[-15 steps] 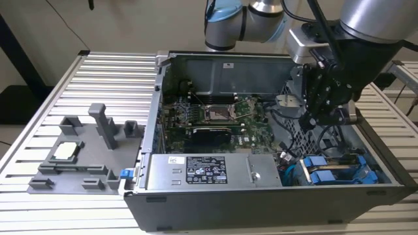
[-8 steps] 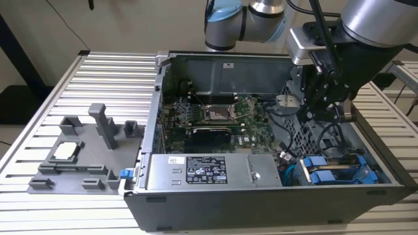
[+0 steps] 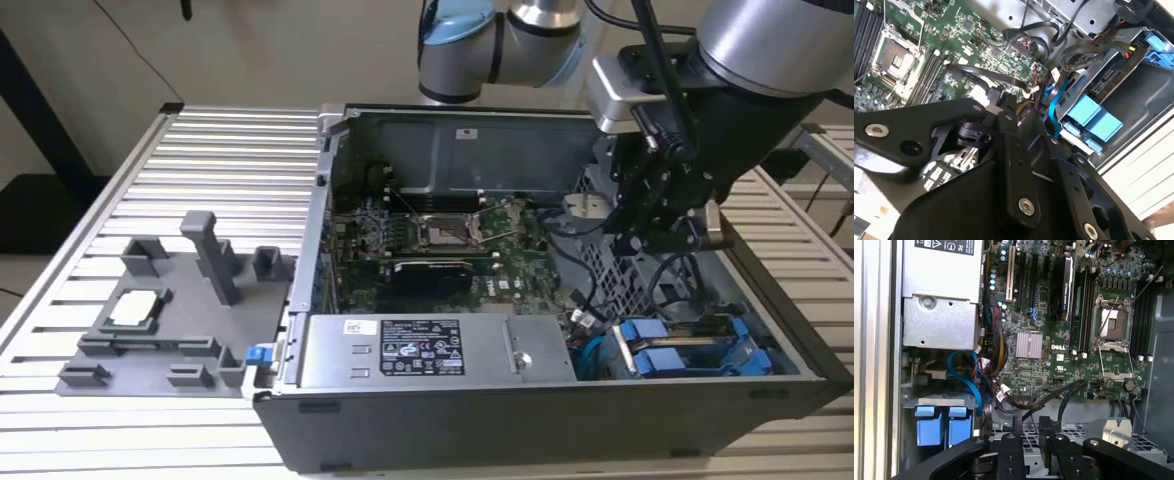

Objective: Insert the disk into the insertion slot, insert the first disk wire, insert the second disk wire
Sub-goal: 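Insert the first disk wire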

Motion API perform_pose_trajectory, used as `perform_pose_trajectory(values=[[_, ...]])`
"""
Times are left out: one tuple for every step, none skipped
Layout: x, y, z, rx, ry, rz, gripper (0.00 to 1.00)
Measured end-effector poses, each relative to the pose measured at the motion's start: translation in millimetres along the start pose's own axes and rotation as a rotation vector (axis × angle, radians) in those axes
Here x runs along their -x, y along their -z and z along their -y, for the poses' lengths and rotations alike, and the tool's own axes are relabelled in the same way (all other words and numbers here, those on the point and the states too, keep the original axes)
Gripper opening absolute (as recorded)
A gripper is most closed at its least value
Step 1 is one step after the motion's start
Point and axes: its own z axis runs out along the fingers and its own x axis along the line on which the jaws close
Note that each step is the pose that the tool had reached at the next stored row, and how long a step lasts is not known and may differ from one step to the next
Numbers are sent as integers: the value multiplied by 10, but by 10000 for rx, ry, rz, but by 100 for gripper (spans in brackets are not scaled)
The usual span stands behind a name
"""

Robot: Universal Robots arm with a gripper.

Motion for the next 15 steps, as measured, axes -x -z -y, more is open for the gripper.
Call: perform_pose_trajectory(values=[[0, 3, 0, 1, 0, -1, 35], [0, 19, 0, 2, 0, 1, 35], [5, 47, 1, 2, -1, 3, 35], [12, 85, 2, 4, -1, 4, 35], [17, 120, 2, 5, -1, 6, 35], [21, 141, 3, 6, -1, 2, 35], [21, 141, 2, 5, -1, 4, 35], [20, 134, -1, 5, -1, 9, 35], [18, 119, -6, -6, 6, 15, 35], [15, 104, -13, -22, 36, 24, 35], [13, 91, -18, -25, 103, 31, 35], [11, 77, -23, -23, 204, 37, 35], [8, 62, -27, -22, 288, 49, 35], [6, 48, -32, -32, 327, 59, 35], [4, 32, -36, -51, 331, 64, 35]])
